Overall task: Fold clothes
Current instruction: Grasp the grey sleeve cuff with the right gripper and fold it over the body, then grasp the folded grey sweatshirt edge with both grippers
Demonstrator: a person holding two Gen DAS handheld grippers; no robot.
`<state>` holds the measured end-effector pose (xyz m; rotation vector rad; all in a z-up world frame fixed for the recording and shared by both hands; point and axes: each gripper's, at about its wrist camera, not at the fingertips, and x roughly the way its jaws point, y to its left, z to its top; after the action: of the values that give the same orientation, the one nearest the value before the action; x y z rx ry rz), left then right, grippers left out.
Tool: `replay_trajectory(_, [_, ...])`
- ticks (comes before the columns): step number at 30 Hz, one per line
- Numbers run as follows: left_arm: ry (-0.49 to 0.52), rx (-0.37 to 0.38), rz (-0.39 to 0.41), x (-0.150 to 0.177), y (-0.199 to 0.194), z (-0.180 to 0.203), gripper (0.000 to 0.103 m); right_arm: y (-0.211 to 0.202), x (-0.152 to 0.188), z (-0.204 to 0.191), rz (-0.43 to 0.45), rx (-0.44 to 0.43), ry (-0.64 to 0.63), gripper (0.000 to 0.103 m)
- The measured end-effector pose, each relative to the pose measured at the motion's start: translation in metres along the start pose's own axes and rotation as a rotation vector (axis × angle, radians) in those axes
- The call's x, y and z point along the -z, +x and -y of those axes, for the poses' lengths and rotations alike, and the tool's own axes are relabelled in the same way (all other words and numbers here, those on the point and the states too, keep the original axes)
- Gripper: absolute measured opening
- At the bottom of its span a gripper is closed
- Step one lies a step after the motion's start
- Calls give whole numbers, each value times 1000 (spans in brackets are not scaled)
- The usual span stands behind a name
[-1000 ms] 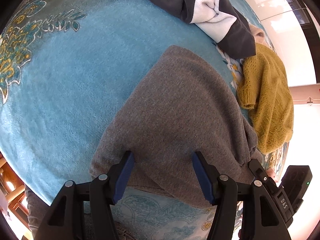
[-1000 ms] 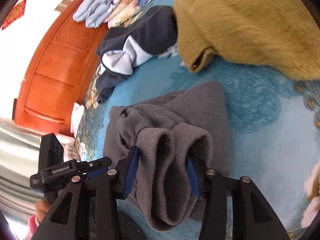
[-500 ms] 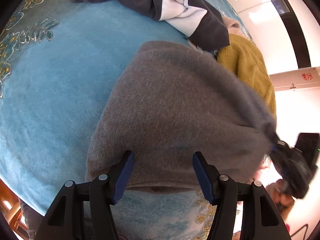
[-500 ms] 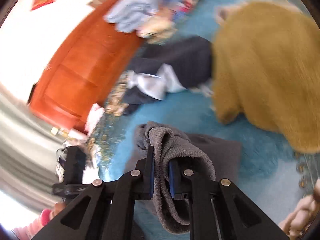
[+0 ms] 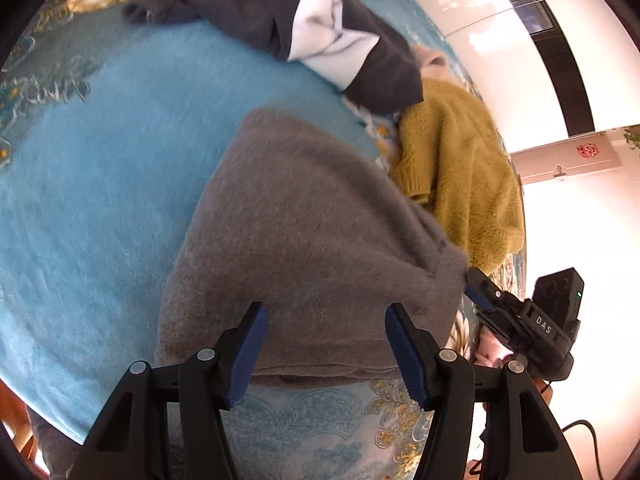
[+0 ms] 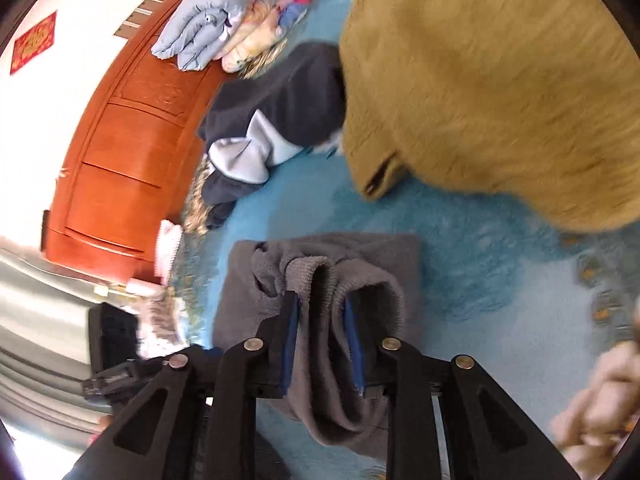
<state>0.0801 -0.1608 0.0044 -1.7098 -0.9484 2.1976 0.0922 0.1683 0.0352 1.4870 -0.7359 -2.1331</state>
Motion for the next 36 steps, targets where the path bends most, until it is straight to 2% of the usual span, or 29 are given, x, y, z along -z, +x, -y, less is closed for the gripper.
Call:
replay_trajectory(4, [5,-100,98,-5,-14,8,65,-16,0,-28,35,49,-150,27])
replay_trajectory(8, [84,-208,59,13,-16,-3,65,2,0,-63,-29,42,-310,35])
replay_trajectory(11, [144,-289,30,27,-17,-11,65,29,0,-66,-70,74,-323,36])
replay_trajectory(15, [96,-269,-27,16,3,-21,65,61,-1,-42,-105,177,-220,36])
replay_trajectory(18, [77,-286,-50,13,13,-27,65,72,2,-33,-118,187,-176,36])
replay_trajectory(21, [113,-310,-44,17,14,-22,66,58,7,-39,-92,180,-191,36])
replay_trajectory(25, [101,-220,22,24,-6,-23,66,34,15,-50,-51,162,-212,37])
replay_trajectory(29, [79,-165,24,37,-19,-27,66,17,40,-62,-47,145,-264,40])
replay_trajectory(32, [100,-201,-28,44,-16,-24,66,18,61,-67,-70,154,-316,40])
replay_trajectory(36, [119,-277,-116,48,-1,-23,66,33,75,-49,-110,167,-253,40])
